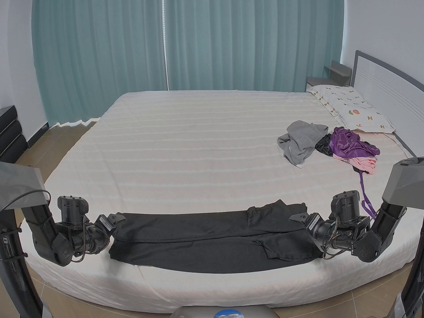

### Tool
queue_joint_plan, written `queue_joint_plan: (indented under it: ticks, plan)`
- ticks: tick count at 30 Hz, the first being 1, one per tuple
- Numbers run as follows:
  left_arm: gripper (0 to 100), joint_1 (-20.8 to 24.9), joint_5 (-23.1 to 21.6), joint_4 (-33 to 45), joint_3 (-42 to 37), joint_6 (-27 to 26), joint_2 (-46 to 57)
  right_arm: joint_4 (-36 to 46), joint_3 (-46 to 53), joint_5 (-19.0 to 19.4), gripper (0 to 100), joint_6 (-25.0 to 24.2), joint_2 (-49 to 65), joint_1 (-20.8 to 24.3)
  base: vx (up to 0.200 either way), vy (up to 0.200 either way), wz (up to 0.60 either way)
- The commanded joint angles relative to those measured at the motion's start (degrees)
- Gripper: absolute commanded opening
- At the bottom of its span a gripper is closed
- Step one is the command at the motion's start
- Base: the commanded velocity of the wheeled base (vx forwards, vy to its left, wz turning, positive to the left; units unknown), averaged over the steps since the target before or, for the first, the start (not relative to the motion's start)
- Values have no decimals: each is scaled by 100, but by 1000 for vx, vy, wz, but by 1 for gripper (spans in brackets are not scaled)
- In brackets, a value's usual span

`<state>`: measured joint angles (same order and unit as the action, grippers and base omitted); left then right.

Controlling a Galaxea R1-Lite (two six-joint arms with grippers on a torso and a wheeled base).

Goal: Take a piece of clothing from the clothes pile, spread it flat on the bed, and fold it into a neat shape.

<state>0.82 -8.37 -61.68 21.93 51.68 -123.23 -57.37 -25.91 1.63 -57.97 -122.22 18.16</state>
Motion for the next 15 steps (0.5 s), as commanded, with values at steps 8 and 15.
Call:
queue_joint_plan:
  ticks: [8, 15]
  plan:
    - [100, 393, 908, 25, 514, -571, -825, -20, -2, -5, 100, 5, -135, 3, 0, 0, 0]
    - [100, 349, 961, -1, 822, -571, -913, -29, -11, -5, 100, 5, -170, 3, 0, 0, 0]
